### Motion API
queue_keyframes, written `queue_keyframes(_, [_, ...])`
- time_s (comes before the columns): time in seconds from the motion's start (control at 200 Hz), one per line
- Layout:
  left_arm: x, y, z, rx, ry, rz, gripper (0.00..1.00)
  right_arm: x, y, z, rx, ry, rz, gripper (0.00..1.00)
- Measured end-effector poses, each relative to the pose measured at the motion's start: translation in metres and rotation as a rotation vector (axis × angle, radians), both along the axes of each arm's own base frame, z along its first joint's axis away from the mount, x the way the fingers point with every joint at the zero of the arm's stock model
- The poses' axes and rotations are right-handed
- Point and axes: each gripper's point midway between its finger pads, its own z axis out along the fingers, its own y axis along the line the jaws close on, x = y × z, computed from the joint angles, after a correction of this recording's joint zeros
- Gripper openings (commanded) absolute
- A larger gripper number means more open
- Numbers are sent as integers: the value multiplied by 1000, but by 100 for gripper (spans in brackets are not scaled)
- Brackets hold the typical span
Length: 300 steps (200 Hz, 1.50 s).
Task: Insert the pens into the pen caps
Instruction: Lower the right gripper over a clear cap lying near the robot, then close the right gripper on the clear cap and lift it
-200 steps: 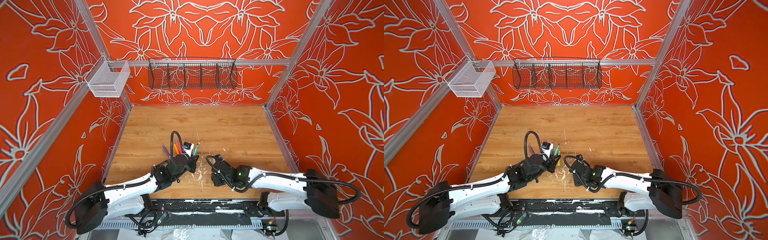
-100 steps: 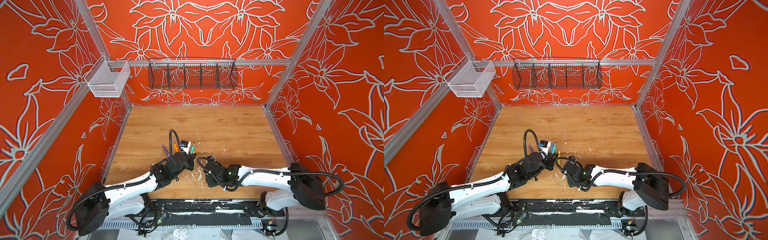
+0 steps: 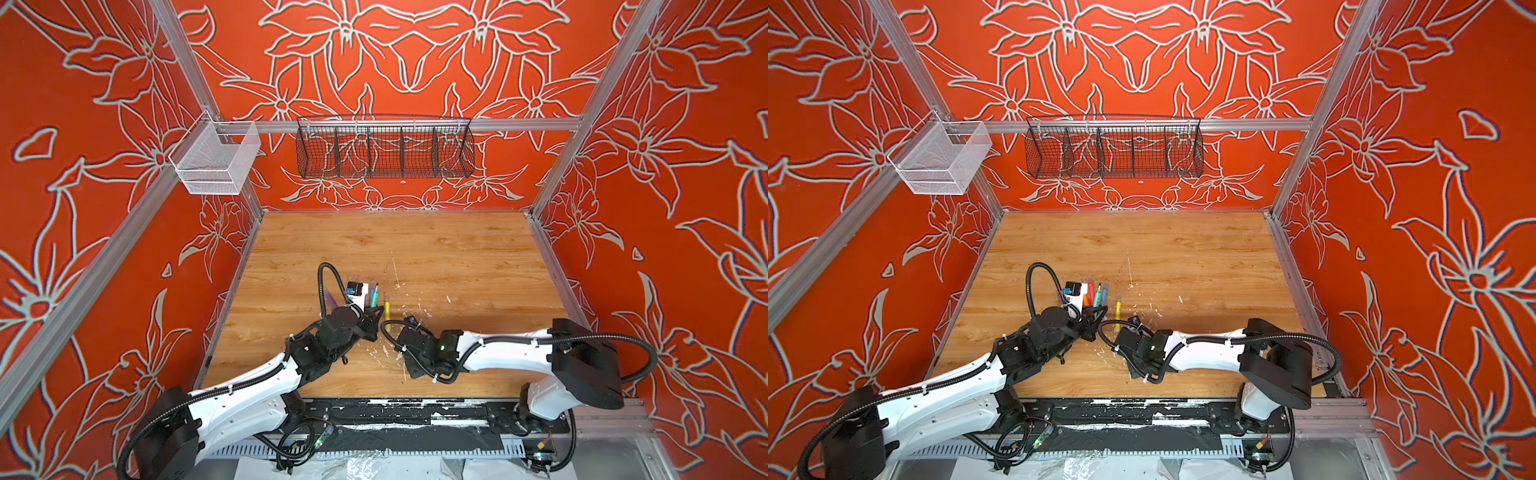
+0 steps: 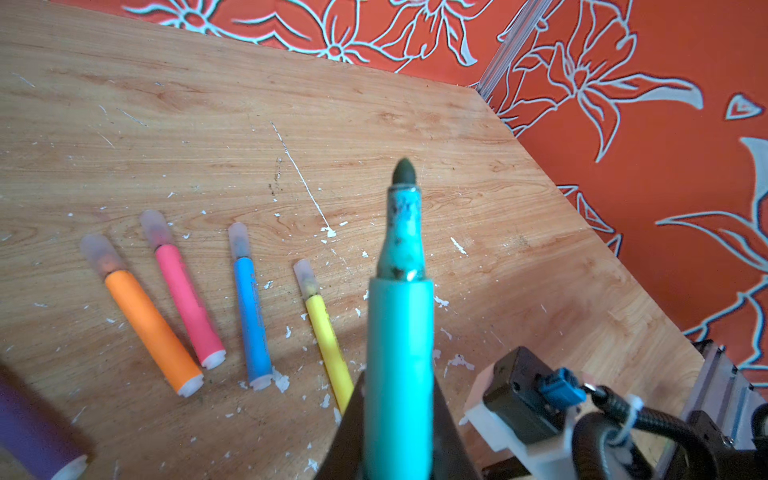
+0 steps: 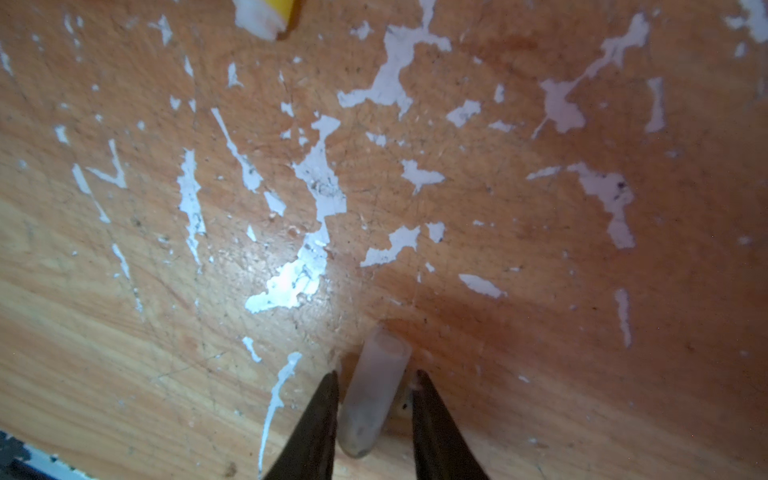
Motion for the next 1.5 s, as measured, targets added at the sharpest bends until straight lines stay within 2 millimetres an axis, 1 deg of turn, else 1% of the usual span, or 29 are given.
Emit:
queue_keyframes(0.065, [-1,0,1,-5,-3,-3,0,1,-1,-1,-10,-6,-5,22])
queue_keyframes(0.2, [-3,2,1,-7,-1,-4,0,2,-2,-1,-24,-14,-9,22])
queue_keyframes(0.37, [-3,2,3,-13,-3,-6,0,6,2,-1,-35,-22,-18,29])
queue_keyframes(0.52, [-3,3,3,-15,-1,-3,0,10,6,-2,-45,-33,-28,30])
queue_keyframes(0.646, [-3,4,2,-14,0,1,0,12,10,-2,-42,-35,-32,21])
queue_keyframes(0.756, [-3,4,1,-12,2,1,0,13,11,-1,-37,-38,-40,16])
queue_keyframes(1.051, [-4,4,1,-13,3,-2,0,13,10,-1,-25,-46,-48,14])
queue_keyframes(1.121, [-4,4,1,-13,4,-2,0,13,6,0,-26,-54,-53,14])
queue_keyframes(1.201, [-5,4,-1,-14,5,-8,0,11,-5,1,-33,-59,-60,14])
queue_keyframes(1.271, [-7,3,-4,-13,12,-17,0,10,-15,8,-27,-76,-71,14])
queue_keyframes(1.326, [-8,2,-5,-15,15,-27,0,12,-20,20,0,-100,-83,14])
queue_keyframes(1.371, [-9,1,-5,-18,17,-36,0,16,-22,34,40,-130,-96,12])
queue_keyframes(1.501, [-12,-4,-1,-36,14,-63,0,25,-30,81,181,-225,-136,11])
